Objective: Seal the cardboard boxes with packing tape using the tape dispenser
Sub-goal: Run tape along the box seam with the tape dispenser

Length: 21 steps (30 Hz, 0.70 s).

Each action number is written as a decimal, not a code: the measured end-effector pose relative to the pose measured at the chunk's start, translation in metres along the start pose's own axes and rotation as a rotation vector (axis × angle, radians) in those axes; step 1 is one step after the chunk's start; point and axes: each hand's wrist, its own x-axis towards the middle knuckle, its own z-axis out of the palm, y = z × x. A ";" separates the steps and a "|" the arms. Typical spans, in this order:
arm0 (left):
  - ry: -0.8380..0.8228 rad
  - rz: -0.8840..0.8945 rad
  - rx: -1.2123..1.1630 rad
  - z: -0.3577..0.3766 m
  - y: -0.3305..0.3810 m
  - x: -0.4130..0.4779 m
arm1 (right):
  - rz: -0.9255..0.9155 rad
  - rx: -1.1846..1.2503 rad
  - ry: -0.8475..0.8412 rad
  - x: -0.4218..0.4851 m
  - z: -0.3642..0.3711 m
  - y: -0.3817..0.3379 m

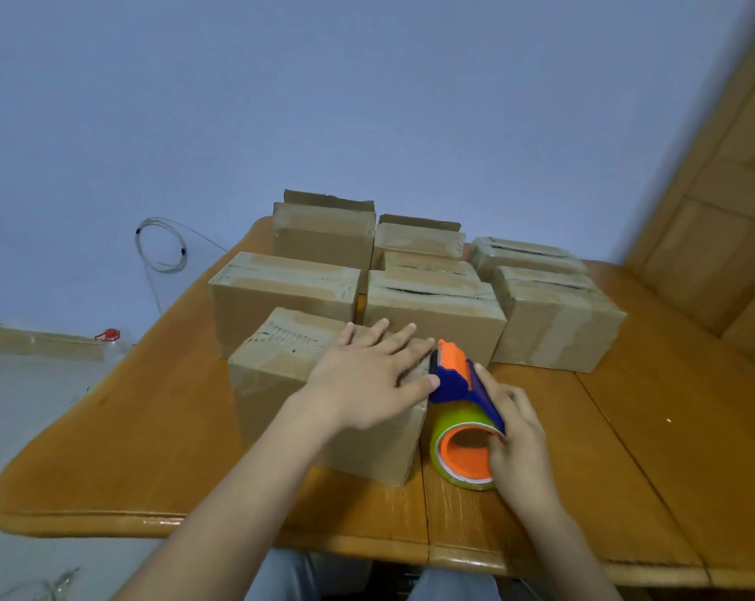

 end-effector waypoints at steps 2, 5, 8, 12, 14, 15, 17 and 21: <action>-0.010 0.002 0.008 -0.002 0.001 0.000 | -0.016 0.002 -0.021 0.002 -0.003 0.003; -0.007 0.010 0.005 -0.001 0.000 -0.001 | -0.050 -0.014 -0.053 0.005 -0.006 0.006; -0.018 0.011 -0.014 0.000 -0.002 0.000 | -0.073 -0.057 -0.088 0.008 -0.011 0.009; -0.028 0.010 -0.012 0.001 -0.004 0.001 | -0.101 -0.124 -0.096 0.005 -0.017 0.012; -0.040 0.010 -0.010 0.001 -0.003 0.000 | -0.100 -0.147 -0.100 0.001 -0.018 0.013; -0.042 0.009 -0.010 0.000 -0.003 0.000 | -0.110 -0.161 -0.096 0.000 -0.018 0.012; -0.043 0.011 -0.012 0.000 -0.004 0.001 | -0.118 -0.186 -0.095 0.000 -0.020 0.012; -0.029 0.018 -0.017 0.003 -0.007 0.002 | -0.123 -0.255 -0.125 -0.001 -0.030 0.014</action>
